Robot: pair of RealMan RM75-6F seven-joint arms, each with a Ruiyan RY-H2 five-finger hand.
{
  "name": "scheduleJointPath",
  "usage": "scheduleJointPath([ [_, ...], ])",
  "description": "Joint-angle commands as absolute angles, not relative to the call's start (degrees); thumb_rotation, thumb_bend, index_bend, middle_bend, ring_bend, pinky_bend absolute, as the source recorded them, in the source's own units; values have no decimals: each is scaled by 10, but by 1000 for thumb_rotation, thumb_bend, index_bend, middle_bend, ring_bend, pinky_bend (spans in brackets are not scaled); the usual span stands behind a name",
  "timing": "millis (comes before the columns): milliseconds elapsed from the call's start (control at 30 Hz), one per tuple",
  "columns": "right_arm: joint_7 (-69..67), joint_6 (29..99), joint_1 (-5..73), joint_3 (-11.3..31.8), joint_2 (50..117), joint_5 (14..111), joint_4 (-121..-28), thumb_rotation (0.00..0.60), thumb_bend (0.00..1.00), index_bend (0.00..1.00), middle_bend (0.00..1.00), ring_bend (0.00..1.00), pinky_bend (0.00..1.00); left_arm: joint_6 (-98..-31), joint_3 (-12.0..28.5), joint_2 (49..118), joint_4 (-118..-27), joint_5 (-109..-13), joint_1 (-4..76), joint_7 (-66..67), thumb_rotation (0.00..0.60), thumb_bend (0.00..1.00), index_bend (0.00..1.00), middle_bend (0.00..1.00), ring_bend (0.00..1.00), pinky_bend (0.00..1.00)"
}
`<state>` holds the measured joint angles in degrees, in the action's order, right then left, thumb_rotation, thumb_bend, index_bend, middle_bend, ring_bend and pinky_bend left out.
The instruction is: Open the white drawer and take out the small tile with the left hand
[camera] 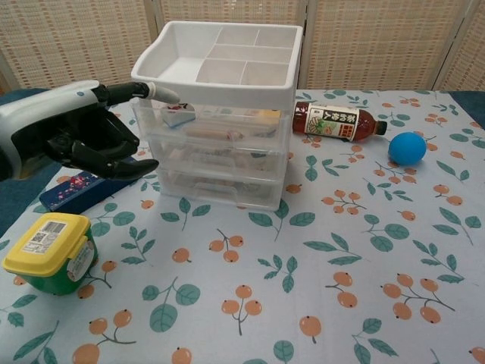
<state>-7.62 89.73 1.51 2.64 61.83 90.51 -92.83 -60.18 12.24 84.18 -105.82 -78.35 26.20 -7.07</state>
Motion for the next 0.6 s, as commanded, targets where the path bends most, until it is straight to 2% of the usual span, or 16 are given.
scheduleJointPath([
  [33, -77, 898, 14, 26, 618, 905, -927, 600, 198, 0, 44, 0, 0, -596, 124, 843, -1049, -765, 277, -46, 600, 292, 155, 919, 1000, 1000],
  [600, -88, 894, 14, 25, 622, 901, -918, 600, 198, 0, 44, 0, 0, -589, 134, 853, -1034, -708, 314, 1, 600, 292, 158, 919, 1000, 1000],
])
